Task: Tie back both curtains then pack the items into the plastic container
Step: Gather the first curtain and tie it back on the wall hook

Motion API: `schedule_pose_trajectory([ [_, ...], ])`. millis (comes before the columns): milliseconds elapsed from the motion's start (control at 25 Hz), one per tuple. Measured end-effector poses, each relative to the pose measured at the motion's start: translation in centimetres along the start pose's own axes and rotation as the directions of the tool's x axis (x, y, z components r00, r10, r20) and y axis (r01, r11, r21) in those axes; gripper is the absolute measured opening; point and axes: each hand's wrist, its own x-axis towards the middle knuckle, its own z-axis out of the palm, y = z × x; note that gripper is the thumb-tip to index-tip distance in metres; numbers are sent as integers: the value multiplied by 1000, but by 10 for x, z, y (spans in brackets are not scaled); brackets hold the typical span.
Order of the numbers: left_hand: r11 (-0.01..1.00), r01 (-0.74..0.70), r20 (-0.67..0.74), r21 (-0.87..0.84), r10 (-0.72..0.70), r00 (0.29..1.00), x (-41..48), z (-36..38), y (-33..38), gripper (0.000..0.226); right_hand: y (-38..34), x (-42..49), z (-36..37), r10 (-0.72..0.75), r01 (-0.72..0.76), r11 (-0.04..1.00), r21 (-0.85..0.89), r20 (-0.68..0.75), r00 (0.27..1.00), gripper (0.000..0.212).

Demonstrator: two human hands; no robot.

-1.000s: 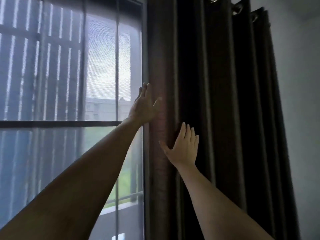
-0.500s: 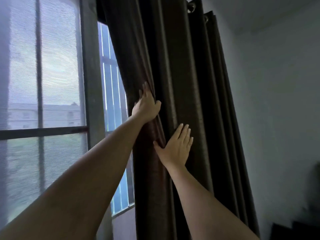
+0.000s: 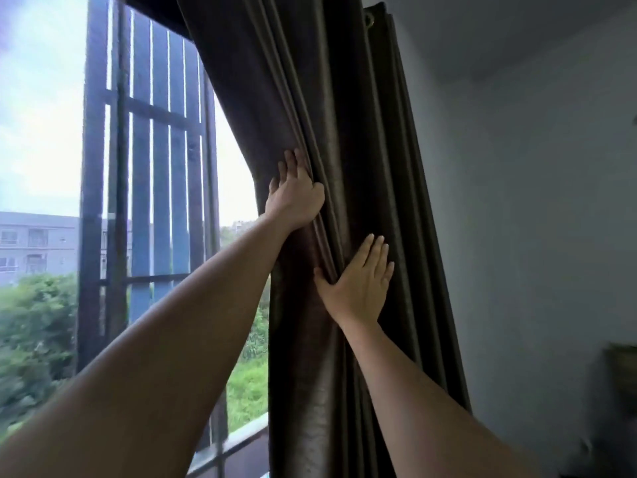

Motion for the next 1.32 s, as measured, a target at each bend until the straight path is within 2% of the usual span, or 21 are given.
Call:
schedule_pose_trajectory([
  [240, 999, -4, 68, 37, 2, 998, 64, 94, 30, 72, 90, 75, 38, 4, -4, 1000, -14, 0, 1000, 108],
  [520, 999, -30, 153, -16, 32, 988, 98, 157, 54, 72, 147, 108, 59, 87, -87, 996, -5, -40, 995, 107],
  [640, 1000, -20, 111, 5, 20, 994, 108, 167, 64, 72, 163, 124, 58, 42, -42, 999, 5, -40, 998, 107],
  [840, 998, -54, 140, 23, 50, 989, 139, 230, 104, 71, 242, 176, 66, 6, -5, 1000, 17, -61, 998, 110],
  [1080, 999, -18, 95, 38, 14, 995, 194, 317, 145, 69, 338, 254, 106, -76, 70, 984, 162, 31, 997, 108],
  [1320, 997, 40, 169, 65, -50, 984, 246, 401, 171, 68, 418, 314, 148, -62, 8, 948, 319, 160, 985, 102],
])
